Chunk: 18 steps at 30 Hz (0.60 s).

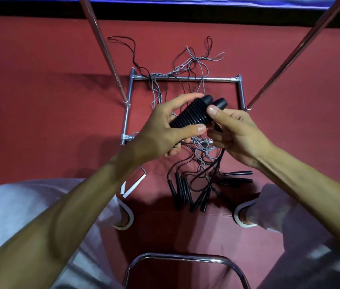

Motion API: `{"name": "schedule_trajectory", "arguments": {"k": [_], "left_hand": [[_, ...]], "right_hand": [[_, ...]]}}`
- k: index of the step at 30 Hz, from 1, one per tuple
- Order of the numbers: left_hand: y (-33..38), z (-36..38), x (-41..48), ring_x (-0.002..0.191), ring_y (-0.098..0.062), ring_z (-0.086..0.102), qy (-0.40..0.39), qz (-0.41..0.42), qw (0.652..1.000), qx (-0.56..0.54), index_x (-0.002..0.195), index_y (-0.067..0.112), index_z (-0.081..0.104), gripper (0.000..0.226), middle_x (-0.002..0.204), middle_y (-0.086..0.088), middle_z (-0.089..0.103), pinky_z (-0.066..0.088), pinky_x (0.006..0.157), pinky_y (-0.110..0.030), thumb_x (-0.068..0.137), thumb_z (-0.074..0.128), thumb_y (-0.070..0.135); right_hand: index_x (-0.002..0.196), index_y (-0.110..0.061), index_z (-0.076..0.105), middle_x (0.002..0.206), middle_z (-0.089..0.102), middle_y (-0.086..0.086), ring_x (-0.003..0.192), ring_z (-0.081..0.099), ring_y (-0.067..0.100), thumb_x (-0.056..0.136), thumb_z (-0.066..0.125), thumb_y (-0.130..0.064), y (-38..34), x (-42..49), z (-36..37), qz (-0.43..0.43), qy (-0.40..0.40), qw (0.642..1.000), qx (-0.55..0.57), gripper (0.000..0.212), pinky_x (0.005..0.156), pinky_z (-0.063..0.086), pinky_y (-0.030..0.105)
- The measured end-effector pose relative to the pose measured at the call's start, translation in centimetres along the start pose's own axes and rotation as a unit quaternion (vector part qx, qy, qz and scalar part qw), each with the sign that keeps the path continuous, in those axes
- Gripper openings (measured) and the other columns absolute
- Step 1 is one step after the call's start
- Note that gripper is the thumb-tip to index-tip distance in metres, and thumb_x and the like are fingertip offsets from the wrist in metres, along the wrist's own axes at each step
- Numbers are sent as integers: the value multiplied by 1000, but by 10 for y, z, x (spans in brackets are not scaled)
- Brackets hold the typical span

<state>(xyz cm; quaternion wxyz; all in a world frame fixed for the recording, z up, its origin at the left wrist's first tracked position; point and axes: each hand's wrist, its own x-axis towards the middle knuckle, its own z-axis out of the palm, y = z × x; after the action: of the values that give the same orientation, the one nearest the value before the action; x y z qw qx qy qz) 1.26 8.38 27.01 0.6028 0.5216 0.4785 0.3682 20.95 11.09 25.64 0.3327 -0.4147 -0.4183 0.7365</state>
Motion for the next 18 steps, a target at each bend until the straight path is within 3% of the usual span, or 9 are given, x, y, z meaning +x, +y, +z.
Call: {"name": "schedule_trajectory", "arguments": {"k": [2, 5, 8, 10, 13, 16, 18], "left_hand": [[-1, 0, -1, 37, -18, 37, -4, 2, 1000, 27, 148, 32, 48, 67, 65, -17, 51, 37, 38, -23, 91, 76, 11], [-1, 1, 1, 38, -15, 40, 7, 0, 999, 47, 149, 30, 49, 68, 63, -12, 53, 37, 37, -23, 90, 77, 13], [0, 0, 5, 37, -10, 43, 9, -4, 999, 51, 142, 27, 57, 57, 60, -2, 55, 36, 36, -22, 90, 77, 12], [0, -1, 8, 35, -18, 40, 10, -22, 999, 40, 140, 31, 58, 55, 59, -7, 54, 35, 38, -22, 91, 77, 18], [-3, -3, 11, 52, -27, 45, -8, -38, 999, -4, 139, 31, 61, 50, 65, -13, 54, 37, 45, -27, 92, 76, 21], [-4, -7, 12, 60, -32, 43, -33, -60, 997, -47, 135, 35, 64, 46, 69, -14, 53, 36, 49, -29, 92, 75, 28], [-1, -9, 12, 50, -20, 40, -52, -81, 993, -74, 134, 36, 65, 44, 67, -10, 52, 33, 47, -22, 91, 74, 33]], "right_hand": [[100, -2, 54, 73, 47, 1, 57, 26, 14, 80, 74, -43, 2, -1, 3, 16, -10, 1000, 0, 50, 47, 18, 25], [77, -13, 57, 72, 47, 2, 57, 25, 15, 84, 75, -43, 5, -2, -1, 30, -15, 999, -12, 36, 48, 15, 27], [70, -16, 59, 66, 50, 0, 53, 24, 14, 92, 69, -45, -1, 0, -7, 32, -12, 997, -76, 38, 48, 11, 28], [72, -14, 59, 60, 53, -4, 47, 25, 10, 96, 63, -46, -9, 0, -8, 19, -8, 992, -127, 41, 46, 12, 26], [78, -15, 66, 52, 57, -6, 42, 26, 10, 105, 45, -44, -14, 1, -8, -36, 38, 977, -208, 45, 43, 17, 22], [88, -13, 71, 67, 68, 14, 48, 29, 16, 100, 50, -28, -15, 4, -19, -54, 82, 981, -169, 28, 44, 19, 22], [86, -12, 69, 69, 69, 11, 49, 39, 15, 89, 58, -8, -15, 3, -29, -94, 106, 956, -255, 12, 47, 30, 23]]}}
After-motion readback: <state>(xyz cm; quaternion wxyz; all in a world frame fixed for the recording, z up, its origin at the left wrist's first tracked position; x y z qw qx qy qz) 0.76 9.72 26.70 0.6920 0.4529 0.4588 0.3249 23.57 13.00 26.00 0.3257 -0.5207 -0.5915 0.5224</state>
